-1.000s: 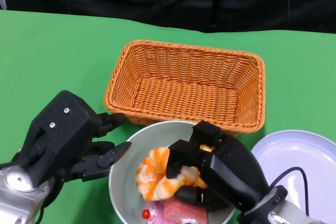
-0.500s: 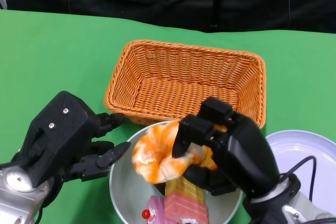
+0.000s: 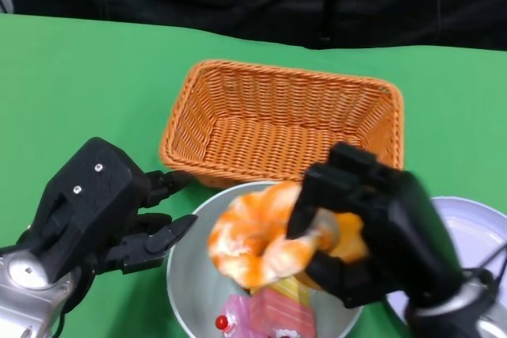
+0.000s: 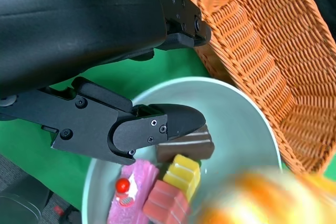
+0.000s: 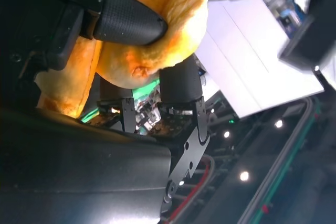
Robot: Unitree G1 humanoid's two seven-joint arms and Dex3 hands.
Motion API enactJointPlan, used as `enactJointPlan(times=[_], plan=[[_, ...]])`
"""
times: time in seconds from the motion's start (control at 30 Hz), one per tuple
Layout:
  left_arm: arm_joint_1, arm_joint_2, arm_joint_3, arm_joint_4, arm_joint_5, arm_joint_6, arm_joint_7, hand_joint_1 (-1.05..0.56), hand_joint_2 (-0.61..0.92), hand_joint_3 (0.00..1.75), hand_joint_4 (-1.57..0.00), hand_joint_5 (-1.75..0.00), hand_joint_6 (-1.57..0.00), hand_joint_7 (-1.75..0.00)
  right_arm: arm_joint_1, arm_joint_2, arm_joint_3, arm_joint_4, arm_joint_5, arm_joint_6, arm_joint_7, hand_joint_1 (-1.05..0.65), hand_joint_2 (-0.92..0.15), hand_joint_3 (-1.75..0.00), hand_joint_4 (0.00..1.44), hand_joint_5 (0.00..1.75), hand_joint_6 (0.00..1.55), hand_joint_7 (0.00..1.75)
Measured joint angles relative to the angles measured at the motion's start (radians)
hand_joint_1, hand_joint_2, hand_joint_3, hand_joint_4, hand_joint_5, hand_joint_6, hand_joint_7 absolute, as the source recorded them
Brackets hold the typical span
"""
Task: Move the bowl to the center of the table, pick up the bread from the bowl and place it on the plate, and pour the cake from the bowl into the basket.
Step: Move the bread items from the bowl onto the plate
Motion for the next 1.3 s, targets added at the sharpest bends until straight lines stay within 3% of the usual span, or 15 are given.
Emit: enactJointPlan(times=[0.17,0.37,0.63,0.83,1.0,1.3], plan=[[0.000,0.002,0.001,0.007,0.000,-0.011,-0.006,-0.57,0.92,0.58,-0.04,-0.41,-0.19,0.00,0.061,0.003,-0.082,-0.110,0.047,0.029,0.047,-0.16,-0.17,-1.75,1.11,1.75,0.85,1.75],[0.001,-0.001,0.001,0.009,0.000,-0.012,-0.006,-0.56,0.92,0.58,-0.04,-0.40,-0.19,0.00,0.113,-0.006,-0.197,-0.174,0.123,0.053,0.107,-0.10,-0.10,-1.75,1.12,1.75,0.88,1.75],[0.004,0.000,0.008,0.008,-0.010,-0.012,-0.010,-0.55,0.92,0.58,-0.04,-0.40,-0.19,0.00,0.140,-0.003,-0.316,-0.183,0.130,0.058,0.107,-0.06,-0.08,-1.75,1.13,1.75,0.90,1.73],[0.008,0.010,0.012,0.001,-0.012,-0.012,-0.010,-0.54,0.92,0.59,-0.03,-0.39,-0.19,0.00,0.200,-0.049,-0.435,-0.145,0.114,0.058,0.112,-0.07,-0.03,-1.75,1.11,1.75,0.88,1.72],[0.008,0.012,0.012,-0.006,-0.013,-0.012,-0.010,-0.54,0.92,0.59,-0.03,-0.39,-0.19,0.00,0.222,-0.075,-0.467,-0.091,0.108,0.063,0.129,-0.07,-0.01,-1.75,1.10,1.75,0.88,1.70],[0.008,0.018,0.025,-0.009,-0.033,-0.002,-0.011,-0.54,0.92,0.59,-0.04,-0.38,-0.18,0.00,0.238,-0.092,-0.462,0.027,0.069,0.111,0.168,-0.03,-0.05,-1.75,1.04,1.75,0.87,1.68]])
